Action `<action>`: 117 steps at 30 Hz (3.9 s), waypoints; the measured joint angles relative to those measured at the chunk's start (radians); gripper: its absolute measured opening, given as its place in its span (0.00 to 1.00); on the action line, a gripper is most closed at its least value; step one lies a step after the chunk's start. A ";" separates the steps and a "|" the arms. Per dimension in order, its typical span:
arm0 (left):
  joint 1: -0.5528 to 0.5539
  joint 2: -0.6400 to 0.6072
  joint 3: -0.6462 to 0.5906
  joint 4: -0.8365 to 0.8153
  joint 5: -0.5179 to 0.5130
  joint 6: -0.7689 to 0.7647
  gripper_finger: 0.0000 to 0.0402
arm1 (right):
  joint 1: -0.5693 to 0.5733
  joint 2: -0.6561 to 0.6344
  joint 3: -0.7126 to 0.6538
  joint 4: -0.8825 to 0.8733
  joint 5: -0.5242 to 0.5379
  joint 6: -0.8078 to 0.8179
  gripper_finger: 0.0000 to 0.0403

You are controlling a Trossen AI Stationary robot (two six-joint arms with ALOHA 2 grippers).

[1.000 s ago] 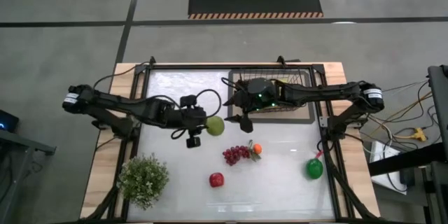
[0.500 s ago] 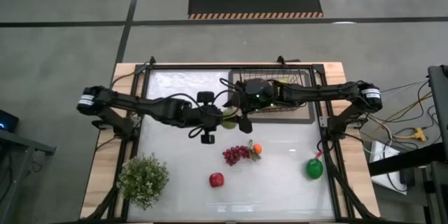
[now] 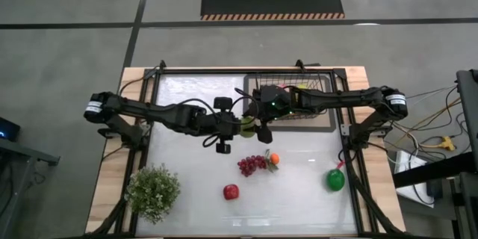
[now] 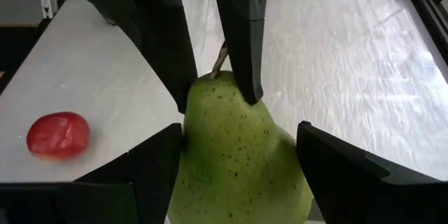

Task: Build produce basket
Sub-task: Put the pear into the black basket, then put the orange into the black basket

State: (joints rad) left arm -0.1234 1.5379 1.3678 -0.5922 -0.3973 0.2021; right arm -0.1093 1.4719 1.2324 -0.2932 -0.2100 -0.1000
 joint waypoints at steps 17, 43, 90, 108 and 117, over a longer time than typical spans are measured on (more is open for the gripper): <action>0.004 0.001 0.000 0.055 -0.005 0.024 0.31 | 0.000 -0.003 0.001 -0.012 -0.001 -0.031 0.38; 0.005 -0.202 -0.041 0.134 -0.005 0.145 0.32 | -0.026 -0.040 -0.001 -0.052 0.118 -0.029 0.34; 0.004 -0.315 -0.217 0.383 -0.004 0.145 0.32 | -0.160 -0.507 -0.361 -0.592 0.682 0.666 0.34; 0.004 -0.315 -0.217 0.382 -0.004 0.144 0.32 | -0.160 -0.507 -0.412 -0.587 0.709 0.731 0.45; 0.004 -0.315 -0.217 0.381 -0.004 0.143 0.32 | -0.160 -0.507 -0.412 -0.587 0.710 0.715 0.49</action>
State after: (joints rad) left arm -0.1191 1.2228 1.1507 -0.2108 -0.4015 0.3452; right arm -0.2691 0.9649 0.8204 -0.8806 0.4997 0.6154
